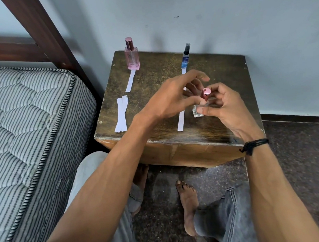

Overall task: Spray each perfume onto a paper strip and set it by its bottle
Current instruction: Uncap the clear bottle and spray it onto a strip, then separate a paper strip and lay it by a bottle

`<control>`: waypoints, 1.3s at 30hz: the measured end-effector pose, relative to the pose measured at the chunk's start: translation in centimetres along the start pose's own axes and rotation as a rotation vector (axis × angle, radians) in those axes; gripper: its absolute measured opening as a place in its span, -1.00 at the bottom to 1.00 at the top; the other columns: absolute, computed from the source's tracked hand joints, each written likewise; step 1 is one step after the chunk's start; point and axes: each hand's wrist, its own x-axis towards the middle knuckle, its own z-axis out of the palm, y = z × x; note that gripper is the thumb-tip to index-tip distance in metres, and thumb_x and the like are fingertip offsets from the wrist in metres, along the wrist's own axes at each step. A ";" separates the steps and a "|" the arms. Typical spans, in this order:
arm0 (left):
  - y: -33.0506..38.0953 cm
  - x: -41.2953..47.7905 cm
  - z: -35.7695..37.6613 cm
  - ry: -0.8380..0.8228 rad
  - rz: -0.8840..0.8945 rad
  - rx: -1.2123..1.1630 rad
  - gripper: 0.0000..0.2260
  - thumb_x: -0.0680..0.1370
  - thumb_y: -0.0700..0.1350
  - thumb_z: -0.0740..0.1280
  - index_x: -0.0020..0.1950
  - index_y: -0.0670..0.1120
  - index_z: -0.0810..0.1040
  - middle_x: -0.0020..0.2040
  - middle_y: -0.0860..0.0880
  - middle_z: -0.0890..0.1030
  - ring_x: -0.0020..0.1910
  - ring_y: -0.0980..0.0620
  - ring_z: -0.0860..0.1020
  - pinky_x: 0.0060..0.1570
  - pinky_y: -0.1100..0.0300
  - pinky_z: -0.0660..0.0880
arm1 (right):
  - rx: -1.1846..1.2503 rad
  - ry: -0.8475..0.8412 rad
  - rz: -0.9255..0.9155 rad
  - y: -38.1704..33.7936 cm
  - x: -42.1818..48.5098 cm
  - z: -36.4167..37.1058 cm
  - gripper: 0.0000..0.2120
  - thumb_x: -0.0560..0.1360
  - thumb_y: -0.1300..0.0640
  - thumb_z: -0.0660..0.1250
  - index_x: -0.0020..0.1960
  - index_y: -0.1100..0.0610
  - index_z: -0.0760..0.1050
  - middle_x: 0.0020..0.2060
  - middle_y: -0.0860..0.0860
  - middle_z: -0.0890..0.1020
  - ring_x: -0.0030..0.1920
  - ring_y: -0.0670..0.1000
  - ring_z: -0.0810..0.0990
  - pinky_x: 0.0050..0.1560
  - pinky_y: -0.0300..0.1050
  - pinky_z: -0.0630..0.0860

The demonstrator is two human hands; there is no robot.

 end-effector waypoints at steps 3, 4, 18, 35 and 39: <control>-0.5 0.1 -1.6 0.111 -0.094 0.021 -0.76 0.51 -0.12 0.50 0.16 -0.07 0.61 -0.01 0.03 0.66 -0.06 0.14 0.64 0.01 0.23 0.60 | -0.042 -0.032 0.010 0.4 0.0 -0.2 -0.49 0.33 0.37 0.61 0.19 0.08 0.53 0.09 0.07 0.70 0.09 0.03 0.70 0.17 -0.11 0.62; -0.9 0.2 -2.0 0.160 -0.149 0.070 -0.82 0.53 -0.12 0.48 0.12 -0.05 0.63 -0.05 0.08 0.66 -0.09 0.17 0.63 0.02 0.22 0.60 | -0.056 -0.050 0.020 0.6 0.0 -0.4 -0.46 0.33 0.36 0.62 0.21 0.06 0.54 0.13 0.06 0.69 0.11 0.02 0.69 0.17 -0.13 0.61; -3.2 0.0 0.8 -0.015 -0.380 0.492 -0.77 0.52 0.00 0.46 0.14 -0.04 0.68 0.08 -0.02 0.60 0.07 -0.05 0.59 0.10 0.03 0.53 | -0.183 -0.135 0.079 1.3 0.4 -0.5 -0.29 0.35 0.38 0.60 0.41 0.07 0.45 0.20 -0.02 0.64 0.16 -0.12 0.66 0.17 -0.28 0.57; -2.9 0.0 0.9 0.028 -0.431 0.413 -0.94 0.50 -0.06 0.48 -0.09 -0.01 0.65 -0.03 0.06 0.64 -0.03 0.04 0.59 0.06 0.05 0.55 | -0.218 -0.142 0.105 1.0 0.4 -0.5 -0.29 0.35 0.31 0.63 0.41 0.01 0.46 0.20 -0.07 0.63 0.19 -0.12 0.65 0.26 -0.20 0.54; -2.5 0.2 0.1 0.055 -0.498 0.314 -0.95 0.51 -0.07 0.49 -0.07 -0.01 0.68 -0.11 0.08 0.67 -0.09 0.08 0.60 0.09 0.09 0.55 | -0.220 -0.134 0.156 0.6 0.0 -0.7 -0.33 0.33 0.28 0.64 0.35 -0.02 0.48 0.18 -0.04 0.64 0.18 -0.11 0.64 0.21 -0.19 0.54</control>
